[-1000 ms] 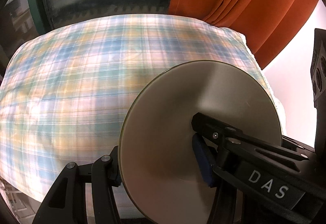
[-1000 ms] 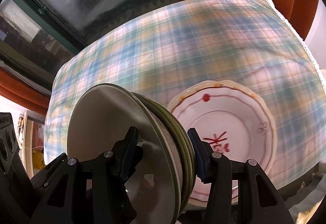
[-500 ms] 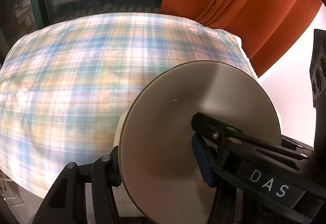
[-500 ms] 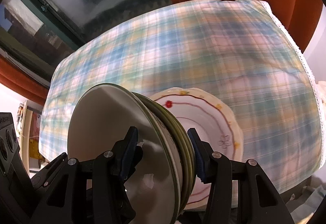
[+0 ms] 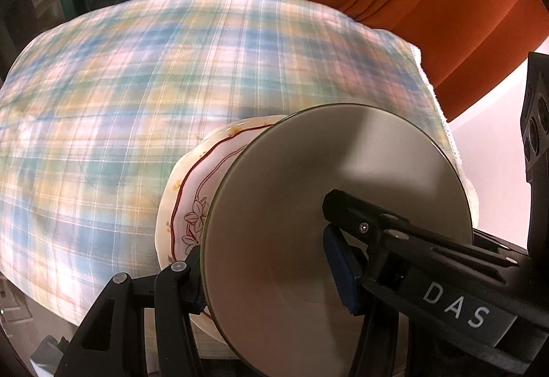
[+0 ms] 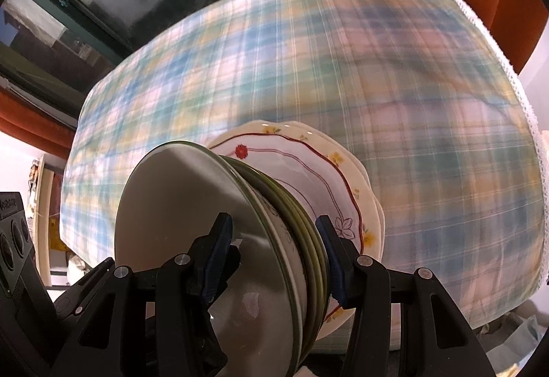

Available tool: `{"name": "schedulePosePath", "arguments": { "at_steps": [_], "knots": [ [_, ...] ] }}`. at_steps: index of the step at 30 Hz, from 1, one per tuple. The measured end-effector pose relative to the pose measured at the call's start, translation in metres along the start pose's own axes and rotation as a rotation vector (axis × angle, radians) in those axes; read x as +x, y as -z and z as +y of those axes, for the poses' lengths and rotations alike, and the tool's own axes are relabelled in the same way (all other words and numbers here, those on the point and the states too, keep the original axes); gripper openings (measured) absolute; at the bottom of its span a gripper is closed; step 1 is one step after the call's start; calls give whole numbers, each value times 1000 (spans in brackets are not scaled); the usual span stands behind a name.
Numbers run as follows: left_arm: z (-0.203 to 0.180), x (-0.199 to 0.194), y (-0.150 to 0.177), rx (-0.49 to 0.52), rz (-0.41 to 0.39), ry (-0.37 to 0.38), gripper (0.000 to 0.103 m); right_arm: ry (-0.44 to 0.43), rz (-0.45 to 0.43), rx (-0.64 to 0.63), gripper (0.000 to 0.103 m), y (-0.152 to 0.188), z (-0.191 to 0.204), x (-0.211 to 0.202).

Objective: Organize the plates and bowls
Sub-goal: 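Lift and carry the glass dish stack over the red-patterned plate stack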

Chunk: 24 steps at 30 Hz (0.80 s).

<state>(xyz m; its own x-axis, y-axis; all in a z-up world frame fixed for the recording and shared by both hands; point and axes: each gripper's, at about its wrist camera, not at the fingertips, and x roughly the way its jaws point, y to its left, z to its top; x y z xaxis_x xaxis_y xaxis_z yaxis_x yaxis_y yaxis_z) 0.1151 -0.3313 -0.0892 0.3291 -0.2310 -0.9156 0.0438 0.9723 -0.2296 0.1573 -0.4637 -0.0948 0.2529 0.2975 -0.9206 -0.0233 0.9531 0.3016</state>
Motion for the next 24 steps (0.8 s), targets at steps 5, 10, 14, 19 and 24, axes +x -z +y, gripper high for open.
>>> {"name": "schedulePosePath", "arguments": {
  "at_steps": [5, 10, 14, 19, 24],
  "knots": [
    [6, 4, -8, 5, 19, -8, 56, -9, 27, 9, 54, -7, 2, 10],
    [9, 9, -18, 38, 38, -9, 56, 6, 18, 13, 54, -14, 7, 15],
    [10, 11, -21, 50, 50, -6, 62, 34, 14, 17, 54, -18, 10, 18],
    [12, 13, -18, 34, 53, -27, 75, 28, 8, 19, 54, -18, 8, 17],
    [10, 11, -7, -13, 57, -22, 80, 13, -14, -8, 58, -12, 5, 10]
  ]
}}
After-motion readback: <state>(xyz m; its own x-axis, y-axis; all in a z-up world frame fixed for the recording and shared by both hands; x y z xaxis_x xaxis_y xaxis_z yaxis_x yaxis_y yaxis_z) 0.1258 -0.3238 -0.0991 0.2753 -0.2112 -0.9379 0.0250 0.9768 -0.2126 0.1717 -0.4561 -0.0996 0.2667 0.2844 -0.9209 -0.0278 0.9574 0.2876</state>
